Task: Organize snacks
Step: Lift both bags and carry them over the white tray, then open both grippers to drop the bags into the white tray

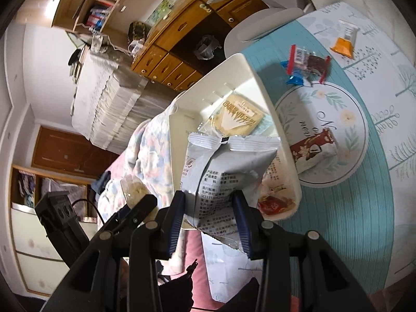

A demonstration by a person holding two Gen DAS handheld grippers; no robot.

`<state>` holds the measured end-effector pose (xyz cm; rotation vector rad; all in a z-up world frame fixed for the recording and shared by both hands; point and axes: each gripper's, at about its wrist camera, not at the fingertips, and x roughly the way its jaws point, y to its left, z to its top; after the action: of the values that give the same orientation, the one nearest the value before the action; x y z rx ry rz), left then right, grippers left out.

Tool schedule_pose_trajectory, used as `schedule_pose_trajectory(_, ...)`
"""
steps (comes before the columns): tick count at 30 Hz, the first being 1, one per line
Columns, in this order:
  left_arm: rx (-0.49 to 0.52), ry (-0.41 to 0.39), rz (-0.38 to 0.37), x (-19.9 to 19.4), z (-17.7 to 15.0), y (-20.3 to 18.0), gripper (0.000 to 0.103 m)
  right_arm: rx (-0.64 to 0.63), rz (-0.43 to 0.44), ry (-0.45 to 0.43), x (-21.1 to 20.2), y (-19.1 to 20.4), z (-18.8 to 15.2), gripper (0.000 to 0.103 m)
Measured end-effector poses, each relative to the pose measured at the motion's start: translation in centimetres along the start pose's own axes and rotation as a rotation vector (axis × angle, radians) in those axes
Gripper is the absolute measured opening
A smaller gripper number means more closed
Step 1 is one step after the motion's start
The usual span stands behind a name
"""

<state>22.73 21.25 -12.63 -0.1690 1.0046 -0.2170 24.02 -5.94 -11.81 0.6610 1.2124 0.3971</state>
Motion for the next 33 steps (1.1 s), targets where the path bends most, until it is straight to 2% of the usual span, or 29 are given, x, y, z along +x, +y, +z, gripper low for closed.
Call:
schedule_pose_trajectory(5,-0.043,-0.006,-0.001,0.4,0.0,2.3,0.064,-0.052,-0.038,0.011,1.7,1.7,-0.3,0.038)
schedule_pose_trajectory(11,-0.052,-0.021,-0.025,0.9,-0.3,3.2,0.065,-0.067,-0.055,0.003,2.9,2.5,-0.3,0.039)
schedule_pose_trajectory(13,-0.050,-0.017,-0.045,1.1,-0.4,3.2,0.069,-0.056,-0.061,-0.012,3.0,2.4,-0.4,0.041)
schedule_pose_trajectory(14,-0.050,-0.016,-0.053,1.2,-0.5,3.1,0.074,-0.044,-0.071,-0.023,3.0,2.3,-0.4,0.041)
schedule_pose_trajectory(15,-0.050,-0.016,-0.058,1.2,-0.5,2.9,0.081,-0.032,-0.078,-0.032,2.9,2.0,-0.4,0.042)
schedule_pose_trajectory(17,-0.050,-0.021,-0.081,1.2,-0.4,2.6,0.083,-0.014,-0.084,-0.040,2.6,1.7,-0.3,0.048)
schedule_pose_trajectory(22,-0.063,-0.016,-0.102,1.8,-0.1,1.5,0.084,0.029,-0.108,-0.062,1.2,0.2,-0.6,0.053)
schedule_pose_trajectory(28,-0.022,0.013,-0.134,2.1,-1.0,-0.9,0.084,0.051,-0.128,-0.084,-0.3,-1.4,-0.4,0.056)
schedule_pose_trajectory(33,-0.059,0.024,-0.137,2.2,-1.9,-3.2,0.084,0.069,-0.119,-0.081,-1.4,-3.4,0.0,0.057)
